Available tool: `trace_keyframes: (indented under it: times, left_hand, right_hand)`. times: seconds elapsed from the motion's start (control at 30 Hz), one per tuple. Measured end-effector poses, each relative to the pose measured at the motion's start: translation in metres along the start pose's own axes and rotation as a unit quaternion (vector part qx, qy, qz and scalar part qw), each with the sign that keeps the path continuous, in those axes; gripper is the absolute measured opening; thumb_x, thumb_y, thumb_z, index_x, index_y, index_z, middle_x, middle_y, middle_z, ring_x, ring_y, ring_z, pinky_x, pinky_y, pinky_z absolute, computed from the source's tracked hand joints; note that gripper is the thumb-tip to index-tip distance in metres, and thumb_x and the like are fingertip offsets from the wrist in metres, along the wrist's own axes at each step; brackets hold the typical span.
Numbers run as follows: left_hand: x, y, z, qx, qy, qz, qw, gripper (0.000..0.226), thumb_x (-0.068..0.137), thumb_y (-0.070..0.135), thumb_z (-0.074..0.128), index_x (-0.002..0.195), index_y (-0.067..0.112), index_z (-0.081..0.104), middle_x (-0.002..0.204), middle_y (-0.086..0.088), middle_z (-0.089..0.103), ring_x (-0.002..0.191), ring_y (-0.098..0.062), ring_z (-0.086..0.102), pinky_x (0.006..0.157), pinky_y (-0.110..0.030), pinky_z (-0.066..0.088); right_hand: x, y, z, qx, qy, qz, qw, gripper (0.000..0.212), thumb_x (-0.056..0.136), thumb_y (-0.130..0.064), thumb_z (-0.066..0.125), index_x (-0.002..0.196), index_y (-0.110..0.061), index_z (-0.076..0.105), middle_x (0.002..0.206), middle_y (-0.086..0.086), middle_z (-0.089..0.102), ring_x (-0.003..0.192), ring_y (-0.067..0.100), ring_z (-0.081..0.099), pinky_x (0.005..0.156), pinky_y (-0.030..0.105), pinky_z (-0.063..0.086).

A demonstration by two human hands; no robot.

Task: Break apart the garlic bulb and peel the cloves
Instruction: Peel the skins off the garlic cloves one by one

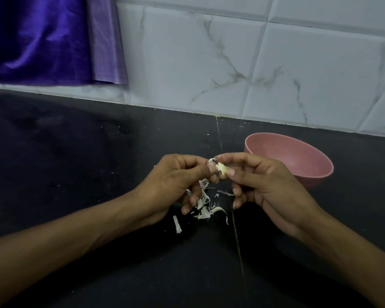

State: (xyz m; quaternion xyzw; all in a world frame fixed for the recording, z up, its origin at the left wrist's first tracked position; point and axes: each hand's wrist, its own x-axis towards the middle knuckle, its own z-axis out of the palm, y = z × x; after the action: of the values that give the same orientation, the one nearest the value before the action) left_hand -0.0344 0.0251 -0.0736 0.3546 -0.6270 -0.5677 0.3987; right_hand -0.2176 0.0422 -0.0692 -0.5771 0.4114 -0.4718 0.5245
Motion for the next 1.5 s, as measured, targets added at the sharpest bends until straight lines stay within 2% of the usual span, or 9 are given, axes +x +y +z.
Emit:
trace_keyframes:
  times: [0.43,0.6,0.77,0.9,0.97,1.1,1.2,1.3,1.5]
  left_hand:
    - [0.002,-0.003,-0.002,-0.011,0.005,-0.017,1.0,0.017,0.095,0.017,0.058,0.091,0.002,0.065,0.052,0.008,0.06,0.038,-0.007,0.041,0.033,-0.018,0.032]
    - [0.004,-0.005,-0.004,-0.021,0.034,-0.02,0.999,0.022,0.093,0.02,0.062,0.093,0.0,0.067,0.078,-0.003,0.068,0.039,-0.008,0.043,0.034,-0.019,0.034]
    - [0.006,-0.005,-0.006,-0.002,0.05,-0.021,0.999,0.021,0.095,0.019,0.06,0.093,-0.001,0.066,0.05,0.006,0.061,0.035,-0.005,0.042,0.032,-0.016,0.032]
    - [0.008,-0.009,-0.01,0.043,0.067,0.035,0.996,0.022,0.082,0.022,0.071,0.092,0.002,0.074,0.079,-0.011,0.074,0.036,-0.01,0.047,0.032,-0.018,0.035]
    - [0.008,-0.012,-0.011,0.102,0.082,0.066,0.989,0.024,0.072,0.03,0.076,0.085,0.01,0.078,0.07,-0.019,0.071,0.036,-0.015,0.05,0.033,-0.019,0.036]
    - [0.007,-0.011,-0.012,0.153,0.115,0.099,0.976,0.025,0.063,0.033,0.083,0.069,0.011,0.074,0.047,0.004,0.061,0.035,-0.013,0.05,0.037,-0.018,0.036]
    - [0.007,-0.01,-0.013,0.18,0.139,0.126,0.966,0.04,0.057,0.043,0.084,0.06,0.01,0.063,0.045,0.003,0.059,0.034,-0.011,0.05,0.038,-0.019,0.037]
    - [0.009,-0.01,-0.015,0.206,0.153,0.14,0.956,0.041,0.069,0.044,0.079,0.057,0.009,0.062,0.045,0.0,0.059,0.032,-0.011,0.051,0.038,-0.018,0.038]
    - [0.009,-0.012,-0.014,0.259,0.126,0.132,0.948,0.007,0.083,0.023,0.075,0.082,0.016,0.075,0.046,0.02,0.059,0.032,-0.002,0.049,0.037,-0.014,0.037]
  right_hand:
    - [0.0,-0.001,-0.002,-0.065,0.018,-0.042,0.997,0.016,0.078,-0.007,0.07,0.093,-0.006,0.065,0.076,0.011,0.071,0.052,0.016,0.06,0.045,0.028,0.053]
    - [0.001,0.0,-0.002,-0.082,0.036,-0.067,0.994,0.01,0.081,-0.001,0.07,0.09,-0.003,0.067,0.076,0.005,0.069,0.054,0.015,0.061,0.044,0.027,0.053]
    - [0.004,0.0,-0.003,-0.076,0.063,-0.082,0.992,0.009,0.081,0.001,0.07,0.088,-0.003,0.069,0.066,-0.001,0.065,0.053,0.013,0.06,0.043,0.026,0.052]
    - [0.004,0.0,-0.003,-0.071,0.07,-0.087,0.991,0.009,0.082,0.002,0.07,0.088,-0.004,0.069,0.064,-0.001,0.065,0.053,0.013,0.06,0.043,0.025,0.052]
    - [0.003,0.0,-0.003,-0.071,0.068,-0.088,0.991,0.009,0.082,0.002,0.07,0.088,-0.004,0.069,0.064,-0.002,0.066,0.053,0.013,0.06,0.043,0.025,0.052]
    - [0.003,-0.001,-0.001,-0.079,0.066,-0.092,0.99,0.008,0.081,0.0,0.071,0.088,-0.005,0.069,0.067,-0.003,0.066,0.053,0.012,0.06,0.043,0.025,0.053]
    - [0.002,-0.002,-0.002,-0.079,0.067,-0.096,0.99,0.008,0.081,-0.001,0.071,0.087,-0.005,0.07,0.068,-0.002,0.067,0.053,0.012,0.061,0.044,0.026,0.053]
    - [0.002,-0.001,-0.002,-0.076,0.068,-0.097,0.99,0.008,0.081,-0.001,0.072,0.087,-0.005,0.069,0.067,-0.002,0.066,0.053,0.013,0.06,0.043,0.025,0.053]
    - [0.002,-0.002,-0.003,-0.067,0.066,-0.099,0.991,0.009,0.081,-0.001,0.072,0.088,-0.004,0.069,0.07,0.005,0.068,0.053,0.017,0.063,0.044,0.027,0.053]
